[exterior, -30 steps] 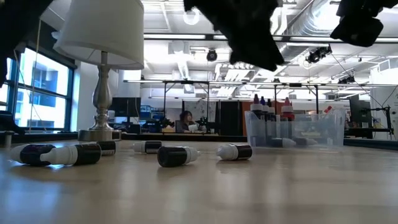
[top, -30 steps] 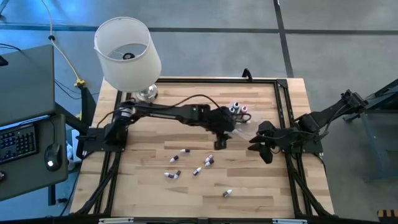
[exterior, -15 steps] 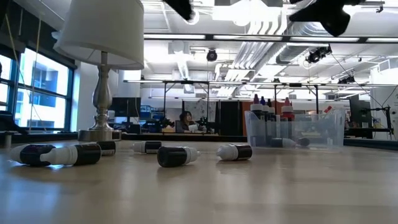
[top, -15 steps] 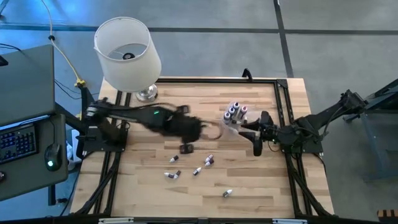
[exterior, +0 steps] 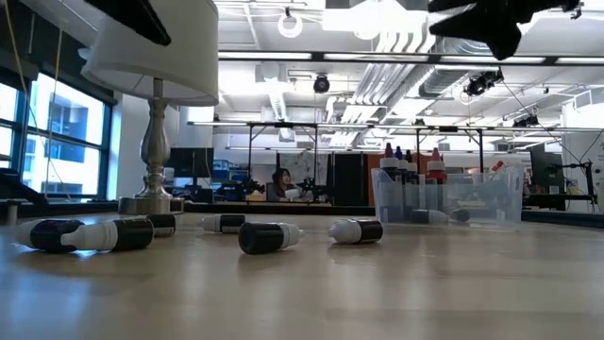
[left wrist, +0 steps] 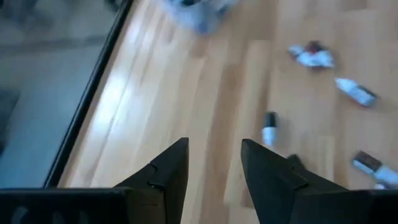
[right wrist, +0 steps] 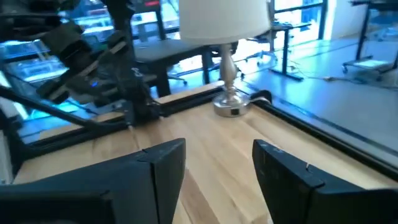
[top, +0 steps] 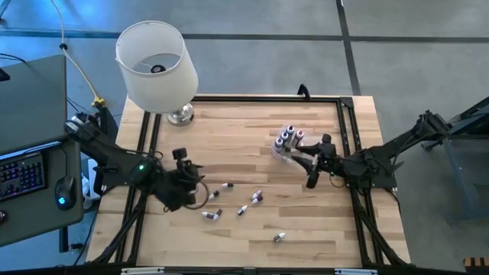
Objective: Pick & Place food coloring
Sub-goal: Put the bottom small red food coloring bottle into the transparent bin
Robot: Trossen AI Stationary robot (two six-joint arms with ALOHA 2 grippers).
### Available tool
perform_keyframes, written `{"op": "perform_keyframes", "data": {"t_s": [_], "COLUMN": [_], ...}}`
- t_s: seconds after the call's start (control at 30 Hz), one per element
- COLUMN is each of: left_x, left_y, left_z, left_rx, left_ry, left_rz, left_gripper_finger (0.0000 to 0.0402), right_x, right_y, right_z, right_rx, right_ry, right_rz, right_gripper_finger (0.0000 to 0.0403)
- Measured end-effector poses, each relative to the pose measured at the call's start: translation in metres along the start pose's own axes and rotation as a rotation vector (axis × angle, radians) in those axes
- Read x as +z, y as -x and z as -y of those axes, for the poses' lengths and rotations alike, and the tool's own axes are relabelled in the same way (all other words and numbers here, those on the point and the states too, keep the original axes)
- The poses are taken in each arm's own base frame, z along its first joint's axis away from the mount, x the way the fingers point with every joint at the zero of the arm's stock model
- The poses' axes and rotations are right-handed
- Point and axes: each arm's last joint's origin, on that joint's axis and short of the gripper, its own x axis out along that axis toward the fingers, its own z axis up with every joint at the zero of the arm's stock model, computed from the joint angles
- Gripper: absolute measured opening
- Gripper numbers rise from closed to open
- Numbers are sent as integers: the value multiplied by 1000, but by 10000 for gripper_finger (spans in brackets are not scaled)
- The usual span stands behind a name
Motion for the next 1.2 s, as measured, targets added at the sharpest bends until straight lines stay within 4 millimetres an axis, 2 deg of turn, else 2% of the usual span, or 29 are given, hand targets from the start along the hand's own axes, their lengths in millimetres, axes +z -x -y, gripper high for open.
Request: {"op": "perform_keyframes", "data": {"t_s": [0.1, 0.23, 0.33, 0.5, 0.7, 0.8, 0.97, 1.07, 1.2], "left_x": [-12, -15, -14, -12, -12, -16, -19, -21, -20], "left_y": [-12, -29, -37, -48, -54, -57, -58, -58, -58], "left_z": [2, 6, 5, -1, -6, -5, -4, -3, -2], "left_rx": [-41, -180, -300, -376, -353, -346, -349, -377, -426], "left_ry": [-24, -83, -125, -117, -119, -151, -159, -160, -162], "left_rz": [97, 171, 176, 147, 150, 146, 142, 132, 134], "left_gripper_finger": [144, 144, 144, 144, 144, 144, 144, 144, 144], "right_x": [-10, -28, -34, -41, -55, -63, -89, -107, -122], "right_y": [-3, -12, -25, -60, -109, -126, -137, -137, -136], "right_z": [6, 17, 16, -2, -37, -51, -62, -66, -72], "right_rx": [-26, -47, 101, 352, 434, 432, 395, 405, 412], "right_ry": [-47, -5, -20, 107, 347, 388, 323, 320, 325], "right_rz": [-7, -52, -86, -76, -266, -393, -600, -657, -689], "right_gripper_finger": [181, 181, 181, 181, 181, 181, 181, 181, 181]}}
